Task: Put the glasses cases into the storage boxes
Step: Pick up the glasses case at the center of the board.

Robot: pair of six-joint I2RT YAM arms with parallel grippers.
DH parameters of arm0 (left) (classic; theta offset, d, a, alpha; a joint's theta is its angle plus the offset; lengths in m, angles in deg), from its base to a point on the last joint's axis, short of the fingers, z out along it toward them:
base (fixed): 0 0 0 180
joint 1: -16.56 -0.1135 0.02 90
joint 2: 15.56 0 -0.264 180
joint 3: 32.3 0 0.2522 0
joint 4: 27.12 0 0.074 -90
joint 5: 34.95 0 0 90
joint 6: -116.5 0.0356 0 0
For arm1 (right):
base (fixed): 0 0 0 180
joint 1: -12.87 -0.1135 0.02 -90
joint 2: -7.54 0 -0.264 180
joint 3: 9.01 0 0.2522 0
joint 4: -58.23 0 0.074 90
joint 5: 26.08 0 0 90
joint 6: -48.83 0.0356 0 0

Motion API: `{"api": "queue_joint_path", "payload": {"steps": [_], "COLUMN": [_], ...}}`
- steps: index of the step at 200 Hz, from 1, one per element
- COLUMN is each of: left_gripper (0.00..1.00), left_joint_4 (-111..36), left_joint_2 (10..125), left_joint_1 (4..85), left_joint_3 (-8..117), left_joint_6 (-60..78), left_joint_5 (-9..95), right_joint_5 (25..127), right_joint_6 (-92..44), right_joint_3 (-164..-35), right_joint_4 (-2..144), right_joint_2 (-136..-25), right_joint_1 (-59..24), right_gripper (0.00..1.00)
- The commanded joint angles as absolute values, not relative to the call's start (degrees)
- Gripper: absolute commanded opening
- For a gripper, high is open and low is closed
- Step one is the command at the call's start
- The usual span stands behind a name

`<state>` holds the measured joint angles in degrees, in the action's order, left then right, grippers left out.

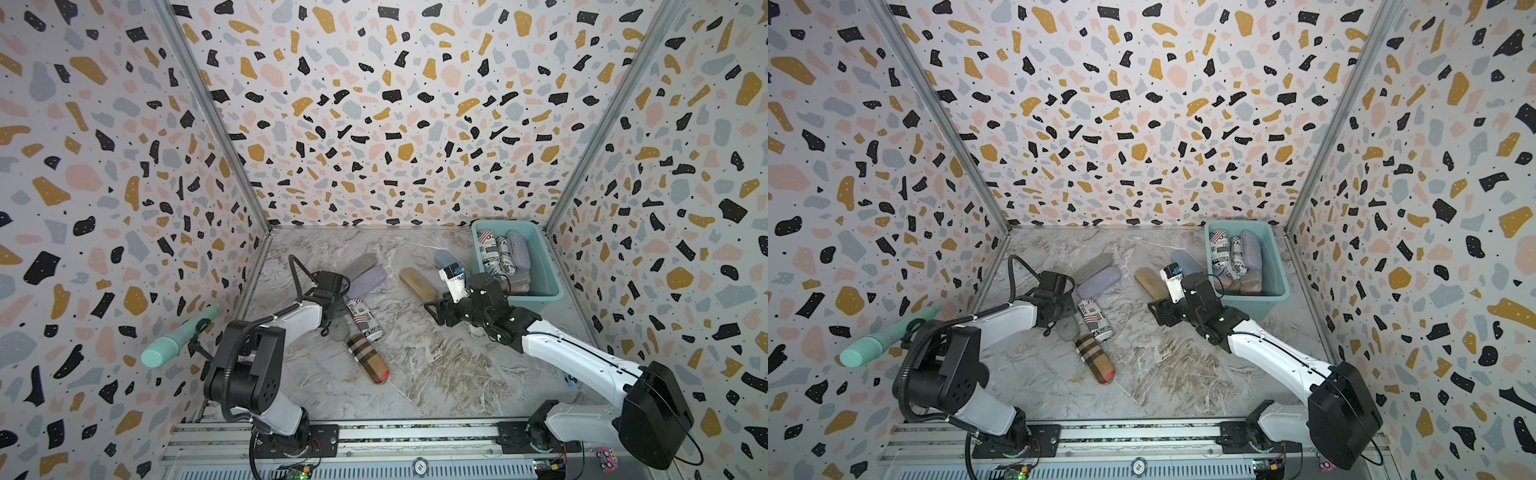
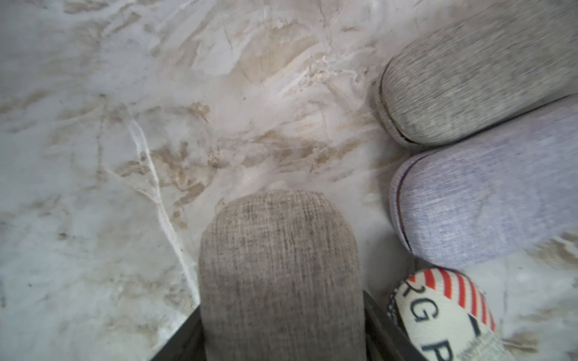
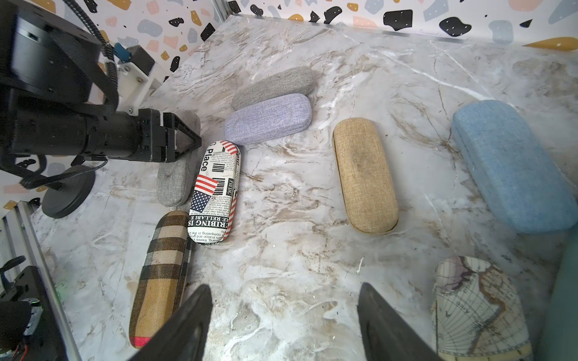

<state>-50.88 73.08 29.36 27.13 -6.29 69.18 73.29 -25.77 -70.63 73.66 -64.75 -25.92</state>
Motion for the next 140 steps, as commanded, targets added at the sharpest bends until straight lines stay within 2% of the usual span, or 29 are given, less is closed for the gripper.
{"api": "queue_joint_path", "payload": {"steps": [1, 70, 102, 140], "left_gripper": [0.66, 0.62, 0.62, 0.62], "left_joint_4": [-47.1, -44.7, -43.3, -41.9], "left_joint_2": [67.6, 52.6, 50.4, 49.9], "left_joint_1": [29.0, 29.2, 30.9, 36.6], "left_joint_3": [25.1, 23.6, 23.6, 24.8], "left_joint_6": [-6.8, -6.6, -7.8, -8.2], "left_joint_5": [67.8, 60.8, 55.5, 54.7], "right_joint_5": [72.5, 72.3, 72.3, 72.2], "right_joint_6": [-25.2, -25.1, -25.1, -24.7], "right_joint_3": [-73.1, -72.9, -73.1, -73.3], "right_joint_4": [73.4, 72.7, 72.0, 71.6], "right_joint_2": [-64.5, -64.4, -64.4, -65.2], "right_joint_1": [-26.4, -27.4, -27.8, -28.0], "right_gripper": [0.75, 0.73, 0.73, 0.73]}}
